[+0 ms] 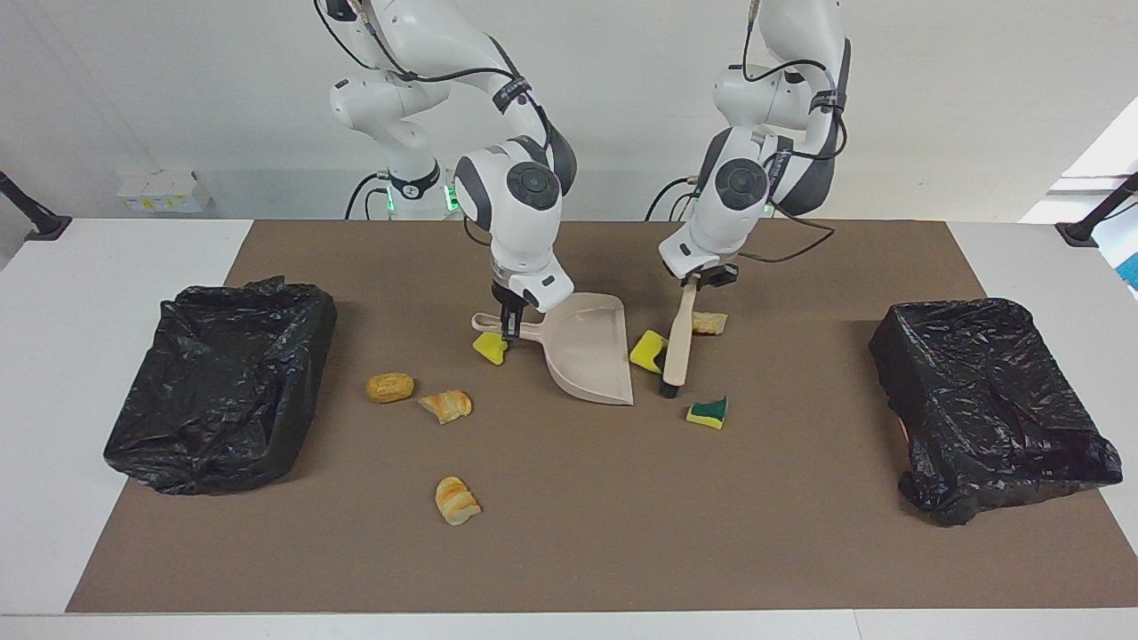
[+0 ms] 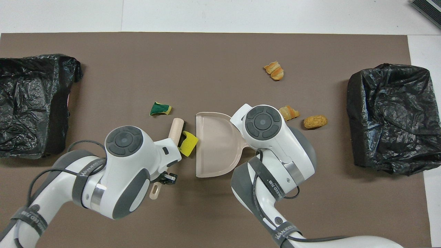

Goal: Sweep and dump trash in bin
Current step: 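Sweep the yellow sponge into the dustpan with the left gripper's brush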

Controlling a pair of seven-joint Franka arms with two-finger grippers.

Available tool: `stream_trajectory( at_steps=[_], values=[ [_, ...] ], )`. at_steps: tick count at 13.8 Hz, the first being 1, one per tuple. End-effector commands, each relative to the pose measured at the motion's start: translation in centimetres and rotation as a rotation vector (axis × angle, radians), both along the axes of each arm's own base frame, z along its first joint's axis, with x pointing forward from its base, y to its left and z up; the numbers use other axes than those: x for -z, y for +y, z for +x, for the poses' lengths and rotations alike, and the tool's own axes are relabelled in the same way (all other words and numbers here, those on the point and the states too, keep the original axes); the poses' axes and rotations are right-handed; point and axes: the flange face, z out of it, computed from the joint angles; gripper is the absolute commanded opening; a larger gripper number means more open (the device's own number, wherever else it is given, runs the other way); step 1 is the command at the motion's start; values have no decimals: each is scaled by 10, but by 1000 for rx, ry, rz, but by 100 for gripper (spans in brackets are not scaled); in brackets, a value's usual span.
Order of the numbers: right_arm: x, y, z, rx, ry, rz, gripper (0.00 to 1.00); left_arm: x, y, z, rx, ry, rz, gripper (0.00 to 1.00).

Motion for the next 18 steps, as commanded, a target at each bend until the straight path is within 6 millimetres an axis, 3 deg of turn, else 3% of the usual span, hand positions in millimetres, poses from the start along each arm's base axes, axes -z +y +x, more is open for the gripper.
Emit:
stream_trajectory(
  at_steps=[1,7,13,18],
  values=[
    [5,2,-2,19,-26,-6,0,-20,-31,-11,-64,-32,-9,0],
    [7,0,-2,22,-23,-7,0,-38,-29,-17,-388,-26,91,0],
    [7,-1,-2,22,-21,-8,0,-45,-1,-32,-674,-26,336,0],
    [8,-2,-2,24,-20,-9,0,-31,38,-32,-775,-13,391,0]
  ],
)
